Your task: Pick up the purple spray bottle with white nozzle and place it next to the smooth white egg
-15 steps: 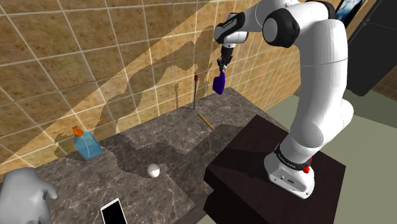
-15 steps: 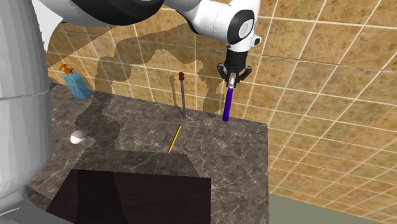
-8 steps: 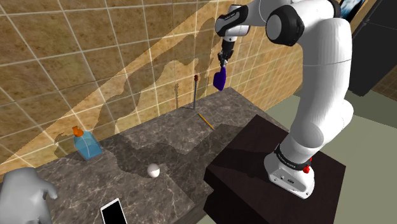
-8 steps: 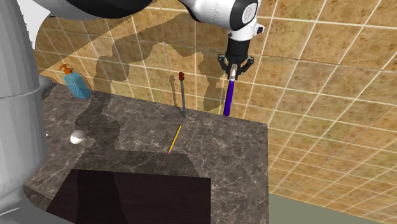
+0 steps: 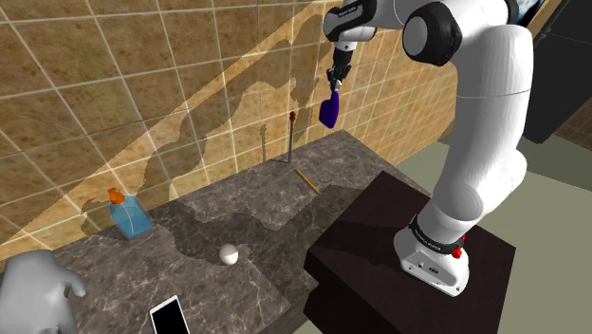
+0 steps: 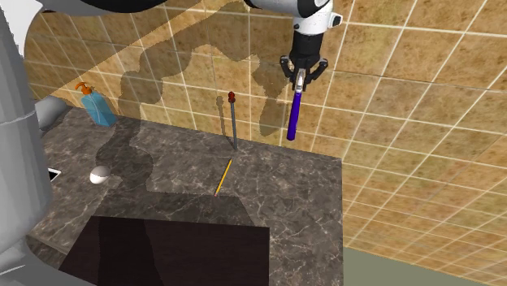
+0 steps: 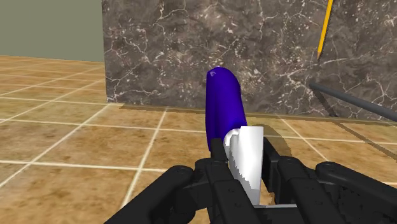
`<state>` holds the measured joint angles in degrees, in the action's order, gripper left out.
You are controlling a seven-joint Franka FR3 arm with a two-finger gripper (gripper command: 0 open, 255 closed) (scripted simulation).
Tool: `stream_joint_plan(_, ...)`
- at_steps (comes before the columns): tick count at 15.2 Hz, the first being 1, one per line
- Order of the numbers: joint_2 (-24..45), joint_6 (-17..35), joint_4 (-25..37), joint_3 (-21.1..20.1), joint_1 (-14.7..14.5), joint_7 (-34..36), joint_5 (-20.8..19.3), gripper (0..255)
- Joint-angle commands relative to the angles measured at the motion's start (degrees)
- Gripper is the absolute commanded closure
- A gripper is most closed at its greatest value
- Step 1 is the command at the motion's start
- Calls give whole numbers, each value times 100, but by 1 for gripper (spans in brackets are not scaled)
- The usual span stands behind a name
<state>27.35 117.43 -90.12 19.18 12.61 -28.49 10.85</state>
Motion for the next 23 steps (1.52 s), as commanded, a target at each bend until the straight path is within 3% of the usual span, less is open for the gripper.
stream_joint_plan(1,-38,-123,86,9,-3,18,-19,255)
stream_joint_plan(23,-267,-1699,1455,84,67,150,-148,255)
